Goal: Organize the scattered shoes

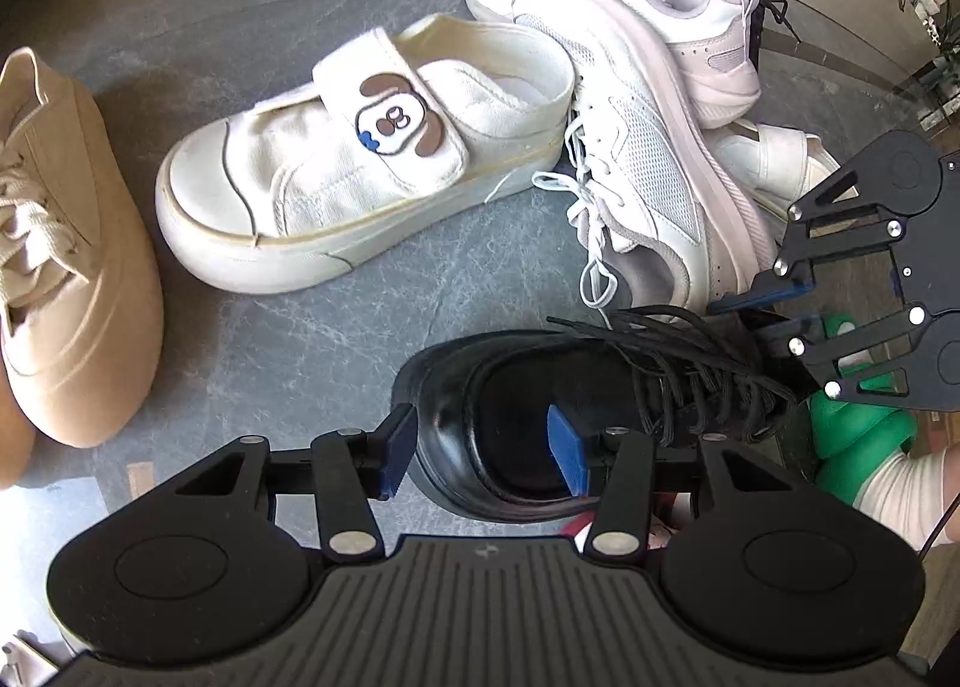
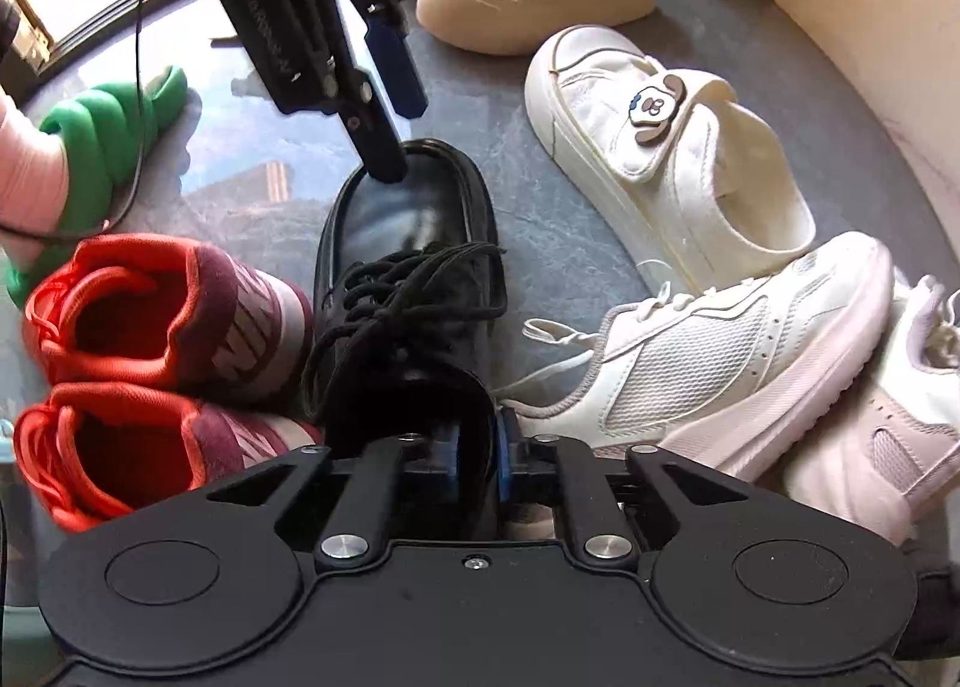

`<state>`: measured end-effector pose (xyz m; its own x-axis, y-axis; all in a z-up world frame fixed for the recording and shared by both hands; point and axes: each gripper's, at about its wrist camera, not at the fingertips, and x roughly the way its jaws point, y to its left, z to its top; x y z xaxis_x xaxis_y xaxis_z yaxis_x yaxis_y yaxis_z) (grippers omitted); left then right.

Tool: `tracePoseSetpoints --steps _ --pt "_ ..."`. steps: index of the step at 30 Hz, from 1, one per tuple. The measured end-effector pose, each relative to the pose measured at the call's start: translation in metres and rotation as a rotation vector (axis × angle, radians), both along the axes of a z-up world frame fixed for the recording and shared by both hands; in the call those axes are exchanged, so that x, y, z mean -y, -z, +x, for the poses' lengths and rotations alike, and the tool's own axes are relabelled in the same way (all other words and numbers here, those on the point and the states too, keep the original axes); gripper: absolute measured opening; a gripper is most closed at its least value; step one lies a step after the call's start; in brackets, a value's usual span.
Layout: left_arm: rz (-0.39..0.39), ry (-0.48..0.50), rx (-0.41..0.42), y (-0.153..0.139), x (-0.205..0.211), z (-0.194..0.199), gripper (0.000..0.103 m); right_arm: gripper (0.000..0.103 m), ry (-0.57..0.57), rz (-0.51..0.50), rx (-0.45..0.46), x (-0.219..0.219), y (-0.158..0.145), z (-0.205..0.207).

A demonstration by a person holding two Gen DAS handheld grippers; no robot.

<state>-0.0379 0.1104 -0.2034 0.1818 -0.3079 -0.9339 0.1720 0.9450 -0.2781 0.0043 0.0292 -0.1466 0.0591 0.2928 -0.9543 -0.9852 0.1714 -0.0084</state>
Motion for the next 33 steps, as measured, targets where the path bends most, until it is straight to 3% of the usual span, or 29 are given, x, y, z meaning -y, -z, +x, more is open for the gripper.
tracePoseSetpoints --steps 7,11,17,22,28,33 --pt "-0.006 -0.055 -0.025 0.01 -0.01 -0.007 0.045 0.004 0.028 0.03 -0.028 -0.013 -0.007 0.002" --pt "0.036 -0.086 -0.018 0.011 -0.017 -0.006 0.044 0.004 0.058 0.074 -0.068 -0.028 -0.014 0.007" --pt "0.089 -0.106 0.003 0.001 -0.027 0.002 0.04 0.004 -0.047 0.11 -0.014 -0.054 -0.018 -0.002" --pt "0.127 -0.039 0.013 -0.018 -0.02 0.007 0.04 0.005 -0.034 0.12 -0.047 -0.062 -0.01 0.0" --pt "0.138 0.07 0.067 -0.056 0.004 0.031 0.04 0.01 0.103 0.203 -0.116 -0.034 -0.02 0.018" --pt "0.129 0.142 0.123 -0.092 0.046 0.073 0.042 0.012 0.31 0.304 -0.049 0.029 -0.055 0.044"
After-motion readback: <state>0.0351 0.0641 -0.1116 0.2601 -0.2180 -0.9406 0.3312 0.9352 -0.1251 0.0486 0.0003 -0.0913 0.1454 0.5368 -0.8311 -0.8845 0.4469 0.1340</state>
